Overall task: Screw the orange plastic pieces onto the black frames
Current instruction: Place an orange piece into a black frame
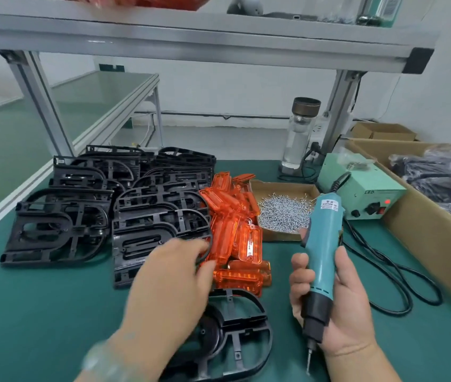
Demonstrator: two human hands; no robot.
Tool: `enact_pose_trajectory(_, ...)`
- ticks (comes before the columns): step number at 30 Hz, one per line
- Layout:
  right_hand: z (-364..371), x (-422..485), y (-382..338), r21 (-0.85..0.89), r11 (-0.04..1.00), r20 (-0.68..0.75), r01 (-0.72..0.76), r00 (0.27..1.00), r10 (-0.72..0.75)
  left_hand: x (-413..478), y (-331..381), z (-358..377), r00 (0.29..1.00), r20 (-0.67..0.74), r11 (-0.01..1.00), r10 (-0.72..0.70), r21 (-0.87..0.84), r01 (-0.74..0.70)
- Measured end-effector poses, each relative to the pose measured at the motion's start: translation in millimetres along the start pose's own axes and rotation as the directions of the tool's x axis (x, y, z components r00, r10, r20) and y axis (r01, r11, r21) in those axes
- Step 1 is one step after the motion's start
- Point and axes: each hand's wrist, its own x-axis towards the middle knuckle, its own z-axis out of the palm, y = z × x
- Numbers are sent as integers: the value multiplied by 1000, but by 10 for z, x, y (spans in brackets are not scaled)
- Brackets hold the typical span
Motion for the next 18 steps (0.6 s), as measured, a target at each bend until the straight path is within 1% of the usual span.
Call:
enact_pose_trajectory(1, 12, -9, -9, -27, 1000, -12, 4, 1000, -4, 100, 95, 124, 998, -1, 997, 64, 39, -64)
enact_pose_trajectory(2, 9, -15, -16, -25, 1000, -5, 12, 1000, -12, 246, 217, 188, 995, 69, 992, 67, 103, -74)
enact_pose_trajectory(3, 12, -13, -19, -32, 999, -5, 11, 1000, -11, 357, 258, 294, 991, 101, 976, 89, 188, -107)
enact_pose_trajectory(4, 15, -7, -22, -36, 999, 3, 14, 1000, -14, 455, 281, 401, 987, 149, 963, 68, 247, -103)
enact_pose_trajectory(6, 5, -2, -20, -43, 999, 2, 23, 1000, -23, 584, 283, 465, 985, 170, 947, -1, 318, -54)
enact_pose_trajectory(7, 5, 4, -27, -37, 999, 5, 25, 1000, -25, 640, 285, 456, 987, 162, 949, 5, 309, -55)
enact_pose_trajectory(8, -9, 9, -34, -21, 999, 20, 26, 999, -26, 693, 258, 455, 991, 130, 963, 0, 266, -35)
enact_pose_trajectory(10, -12, 16, -41, -4, 1000, 39, 19, 999, -19, 766, 209, 372, 997, 52, 995, -56, 87, 52)
enact_pose_trajectory(12, -20, 22, -38, 0, 1000, 60, 12, 998, -12, 799, 154, 229, 989, -20, 986, -149, -84, 147)
enact_pose_trajectory(13, -23, 23, -35, 3, 1000, 64, 13, 998, -13, 796, 134, 165, 979, -30, 960, -202, -205, 191)
enact_pose_trajectory(14, -40, 31, -38, 8, 1000, 72, 18, 997, -19, 777, 133, 95, 965, -1, 899, -261, -363, 243)
enact_pose_trajectory(15, -47, 32, -40, 11, 1000, 79, 15, 997, -16, 740, 139, 46, 951, 47, 801, -306, -528, 284)
enact_pose_trajectory(16, -59, 33, -45, 8, 1000, 92, 15, 996, -15, 687, 150, -2, 940, 91, 702, -329, -642, 308)
enact_pose_trajectory(18, -74, 31, -53, -9, 1000, 116, 9, 993, -8, 568, 169, -75, 930, 151, 577, -334, -748, 329)
